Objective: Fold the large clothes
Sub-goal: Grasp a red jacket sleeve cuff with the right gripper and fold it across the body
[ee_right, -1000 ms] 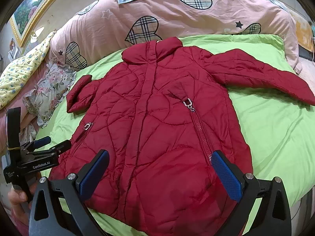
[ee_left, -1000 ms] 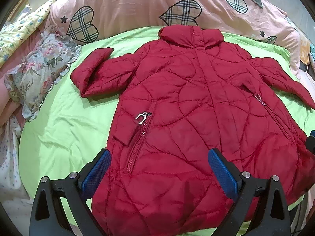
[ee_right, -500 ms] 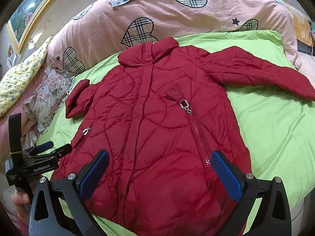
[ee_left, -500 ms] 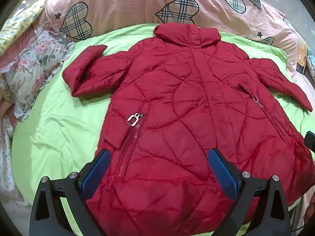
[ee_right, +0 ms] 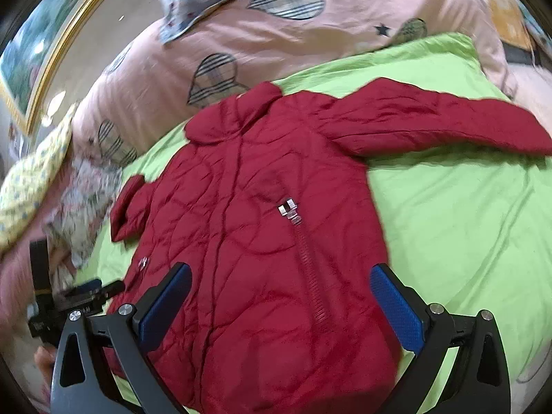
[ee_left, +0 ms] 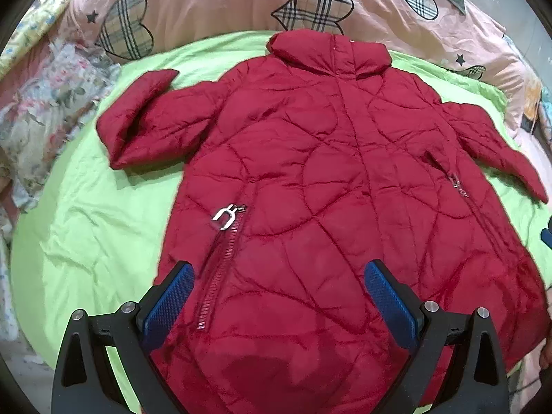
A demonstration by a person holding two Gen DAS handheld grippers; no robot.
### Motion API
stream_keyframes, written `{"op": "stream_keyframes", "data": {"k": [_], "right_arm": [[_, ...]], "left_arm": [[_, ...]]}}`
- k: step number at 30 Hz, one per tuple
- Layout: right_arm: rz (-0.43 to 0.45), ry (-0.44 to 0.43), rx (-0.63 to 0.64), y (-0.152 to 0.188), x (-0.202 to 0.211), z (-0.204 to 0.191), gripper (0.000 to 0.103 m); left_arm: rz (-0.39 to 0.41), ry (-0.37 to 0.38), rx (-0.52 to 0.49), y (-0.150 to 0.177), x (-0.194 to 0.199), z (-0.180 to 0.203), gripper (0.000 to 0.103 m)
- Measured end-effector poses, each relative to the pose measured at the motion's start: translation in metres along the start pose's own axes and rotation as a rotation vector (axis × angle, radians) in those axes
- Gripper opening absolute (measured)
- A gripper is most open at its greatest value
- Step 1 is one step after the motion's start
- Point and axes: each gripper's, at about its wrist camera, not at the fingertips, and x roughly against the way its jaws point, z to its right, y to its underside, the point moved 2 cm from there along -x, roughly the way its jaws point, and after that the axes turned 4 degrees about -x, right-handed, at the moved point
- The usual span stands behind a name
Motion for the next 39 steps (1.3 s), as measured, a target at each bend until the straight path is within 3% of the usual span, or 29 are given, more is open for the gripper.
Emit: {"op": "stream_keyframes", "data": {"k": [3,7,10,12,16,18,22,26,29,33,39], "right_arm": [[0.017,-0.015,-0.071,-0.014,0.004,0.028,0.102],[0.086,0.029,-0.168,-0.034,0.012,0.075,0.1],[0.132,0.038,-0.286,-0.043,0.013,0.12,0.091],[0.185,0.091,-0.35,-0.05,0.011,0.143,0.08],[0.232,0.083,-0.486,-0.068,0.0,0.191,0.071],[0.257,0.081,-0.535,-0.075,-0.007,0.211,0.059],[0.287,0.083,-0.581,-0.09,-0.02,0.24,0.054],[0.323,0.136,-0.596,-0.106,-0.028,0.26,0.043],[0.357,0.158,-0.602,-0.114,-0.027,0.27,0.028],[0.38,0.191,-0.537,-0.127,-0.026,0.269,0.014],[0.403,0.205,-0.374,-0.148,-0.022,0.233,0.008]], "left_arm": [[-0.023,0.051,0.03,-0.004,-0.008,-0.007,0.1],[-0.019,0.057,0.029,-0.01,-0.013,-0.014,0.1],[0.003,0.053,0.03,-0.012,-0.014,-0.015,0.1],[0.003,0.063,0.037,-0.012,-0.017,-0.014,0.1],[-0.017,0.08,0.044,-0.013,-0.025,-0.01,0.1],[-0.023,0.085,0.043,-0.015,-0.028,-0.006,0.1],[-0.036,0.106,0.038,-0.018,-0.036,-0.001,0.1],[-0.042,0.094,0.019,-0.022,-0.044,0.004,0.1],[-0.05,0.097,0.019,-0.024,-0.05,0.005,0.1],[-0.059,0.097,0.022,-0.025,-0.058,0.006,0.099],[-0.074,0.105,0.027,-0.022,-0.062,0.006,0.099]]}}
